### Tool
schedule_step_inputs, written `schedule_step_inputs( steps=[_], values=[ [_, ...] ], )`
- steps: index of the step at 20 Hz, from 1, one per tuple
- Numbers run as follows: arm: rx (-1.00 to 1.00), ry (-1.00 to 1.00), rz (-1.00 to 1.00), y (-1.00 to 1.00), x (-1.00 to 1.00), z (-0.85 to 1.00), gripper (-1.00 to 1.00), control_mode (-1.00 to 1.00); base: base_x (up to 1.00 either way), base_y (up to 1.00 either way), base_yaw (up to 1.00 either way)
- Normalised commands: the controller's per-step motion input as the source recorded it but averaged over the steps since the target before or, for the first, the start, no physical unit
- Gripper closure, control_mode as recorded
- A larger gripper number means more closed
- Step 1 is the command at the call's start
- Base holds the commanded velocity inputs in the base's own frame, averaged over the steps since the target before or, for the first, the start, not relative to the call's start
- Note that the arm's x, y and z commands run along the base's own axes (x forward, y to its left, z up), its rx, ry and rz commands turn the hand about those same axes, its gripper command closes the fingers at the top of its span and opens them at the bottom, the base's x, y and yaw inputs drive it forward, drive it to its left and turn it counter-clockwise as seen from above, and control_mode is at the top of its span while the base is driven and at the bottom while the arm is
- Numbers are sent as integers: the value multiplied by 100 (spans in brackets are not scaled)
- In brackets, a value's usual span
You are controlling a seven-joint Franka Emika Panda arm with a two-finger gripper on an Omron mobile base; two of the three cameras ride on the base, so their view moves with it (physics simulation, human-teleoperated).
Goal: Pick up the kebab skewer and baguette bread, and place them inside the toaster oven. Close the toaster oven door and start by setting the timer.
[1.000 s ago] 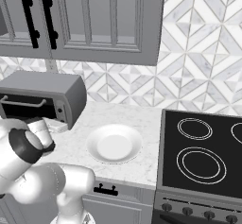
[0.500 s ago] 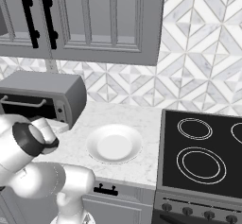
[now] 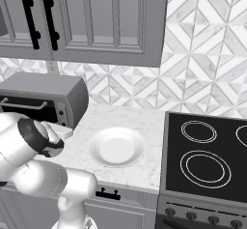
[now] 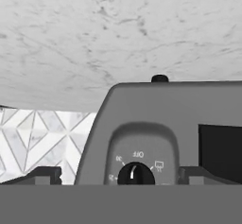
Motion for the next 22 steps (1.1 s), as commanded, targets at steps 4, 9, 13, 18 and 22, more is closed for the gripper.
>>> schedule_step_inputs(
  steps=[4, 9, 13, 18, 22],
  values=[
    [2, -7, 0, -2, 10, 0, -100, -100, 0, 0, 0],
    [2, -5, 0, 0, 2, 0, -100, -100, 0, 0, 0],
    [1, -2, 0, -5, 7, 0, -100, -100, 0, 0, 0],
    [0, 0, 0, -3, 12, 9, 100, -100, 0, 0, 0],
    [0, 0, 0, -10, 0, 21, 100, -100, 0, 0, 0]
  ],
)
